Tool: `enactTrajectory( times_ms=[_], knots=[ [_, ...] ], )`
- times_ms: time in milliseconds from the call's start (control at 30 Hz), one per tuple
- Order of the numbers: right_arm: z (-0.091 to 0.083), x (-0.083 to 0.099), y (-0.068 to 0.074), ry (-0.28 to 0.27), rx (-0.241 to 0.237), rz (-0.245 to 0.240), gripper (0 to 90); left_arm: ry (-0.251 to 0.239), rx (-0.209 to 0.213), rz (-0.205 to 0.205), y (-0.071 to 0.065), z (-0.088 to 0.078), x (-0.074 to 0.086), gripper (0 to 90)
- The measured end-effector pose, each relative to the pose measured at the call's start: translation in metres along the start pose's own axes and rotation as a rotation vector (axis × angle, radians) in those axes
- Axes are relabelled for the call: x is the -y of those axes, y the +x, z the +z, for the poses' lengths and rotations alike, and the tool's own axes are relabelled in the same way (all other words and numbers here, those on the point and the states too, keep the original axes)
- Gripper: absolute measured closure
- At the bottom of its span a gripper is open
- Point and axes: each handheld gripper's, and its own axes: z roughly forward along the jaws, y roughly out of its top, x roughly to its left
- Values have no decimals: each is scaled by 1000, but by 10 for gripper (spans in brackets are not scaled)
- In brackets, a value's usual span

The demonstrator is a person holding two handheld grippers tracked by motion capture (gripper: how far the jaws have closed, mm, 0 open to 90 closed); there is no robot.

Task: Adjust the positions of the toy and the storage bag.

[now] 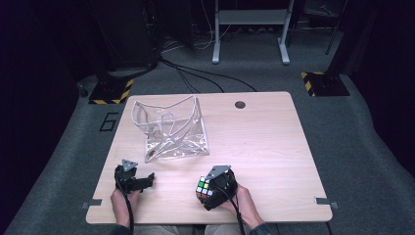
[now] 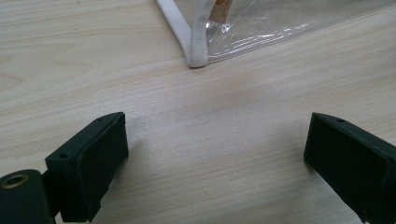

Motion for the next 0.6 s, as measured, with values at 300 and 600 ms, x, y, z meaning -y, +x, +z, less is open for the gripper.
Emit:
enactTrajectory(
  times_ms=[300, 600],
  knots=[
    [6, -1, -2, 3, 3, 1, 138, 0, 0, 0, 0, 0, 0, 62],
    [9, 3, -4, 22, 22, 15, 321, 1, 1, 1, 0, 0, 0, 62]
  ],
)
